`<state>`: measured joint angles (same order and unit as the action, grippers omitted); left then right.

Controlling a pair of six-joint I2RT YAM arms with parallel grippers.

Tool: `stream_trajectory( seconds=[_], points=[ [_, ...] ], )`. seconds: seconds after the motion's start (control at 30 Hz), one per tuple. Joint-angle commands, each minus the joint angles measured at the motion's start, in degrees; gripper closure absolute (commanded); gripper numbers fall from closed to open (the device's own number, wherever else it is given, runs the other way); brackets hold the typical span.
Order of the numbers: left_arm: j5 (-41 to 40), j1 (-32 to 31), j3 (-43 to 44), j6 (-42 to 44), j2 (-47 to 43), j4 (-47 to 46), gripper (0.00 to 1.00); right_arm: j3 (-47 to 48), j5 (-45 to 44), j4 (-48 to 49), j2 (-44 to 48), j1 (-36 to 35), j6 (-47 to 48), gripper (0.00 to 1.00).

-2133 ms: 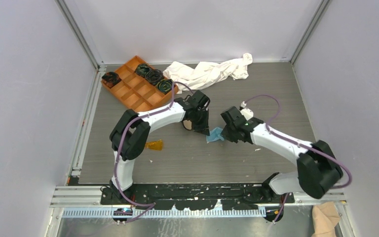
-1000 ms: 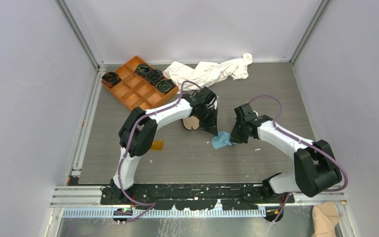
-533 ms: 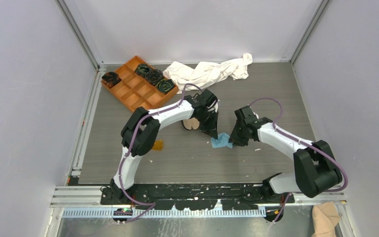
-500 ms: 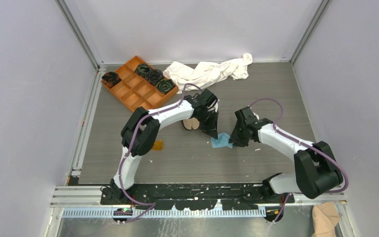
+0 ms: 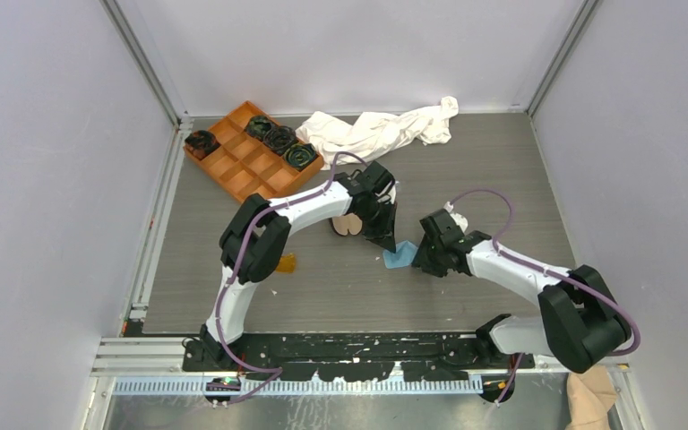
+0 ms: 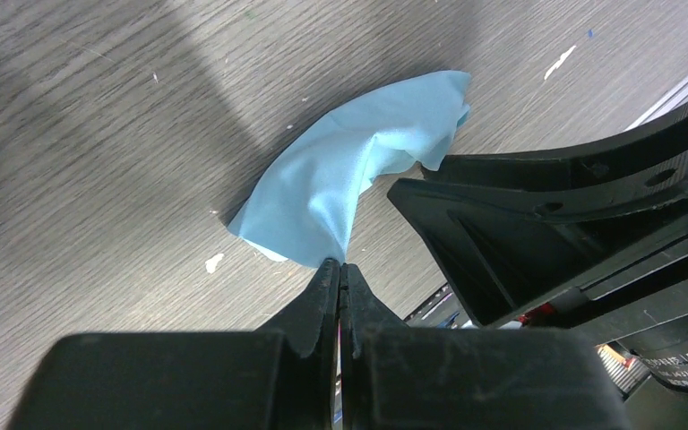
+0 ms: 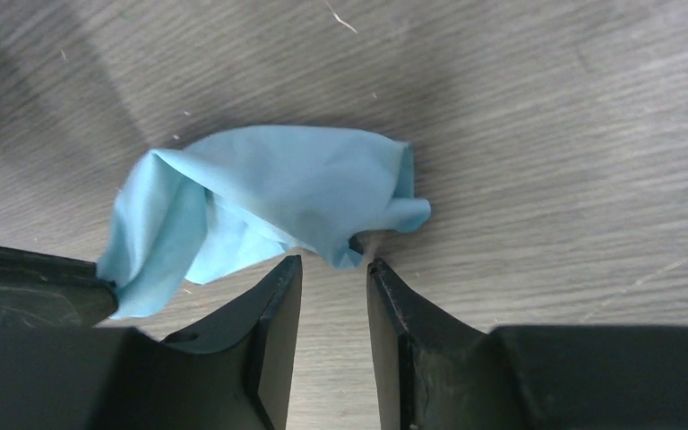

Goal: Organize the sunglasses
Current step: Fold the glasses cleaning cloth at the center of the board.

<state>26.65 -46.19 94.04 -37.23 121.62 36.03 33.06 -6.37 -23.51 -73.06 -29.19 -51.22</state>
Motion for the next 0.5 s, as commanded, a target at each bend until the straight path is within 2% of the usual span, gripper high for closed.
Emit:
stream_trajectory(
  seconds=[0.0,0.13,0.23,0.47],
  points=[
    [1.6,-0.4,0.1,0.0,-0.5,-0.5,1.0,1.5,-4.6,2.7,-4.0,-0.4,1.5,0.62],
    [1.6,-0.5,0.1,0.0,-0.6,-0.4,1.0,2.2,-4.2,3.0,-5.3,-0.5,1.8,0.66],
    [1.6,-0.6,-0.1,0.1,-0.7,-0.4,1.0,1.9,-4.1,3.0,-5.1,-0.5,1.6,0.73],
    [1.6,-0.6,-0.1,0.0,-0.6,-0.4,1.0,1.7,-4.6,0.7,-1.6,-0.5,1.5,0.98]
  ],
)
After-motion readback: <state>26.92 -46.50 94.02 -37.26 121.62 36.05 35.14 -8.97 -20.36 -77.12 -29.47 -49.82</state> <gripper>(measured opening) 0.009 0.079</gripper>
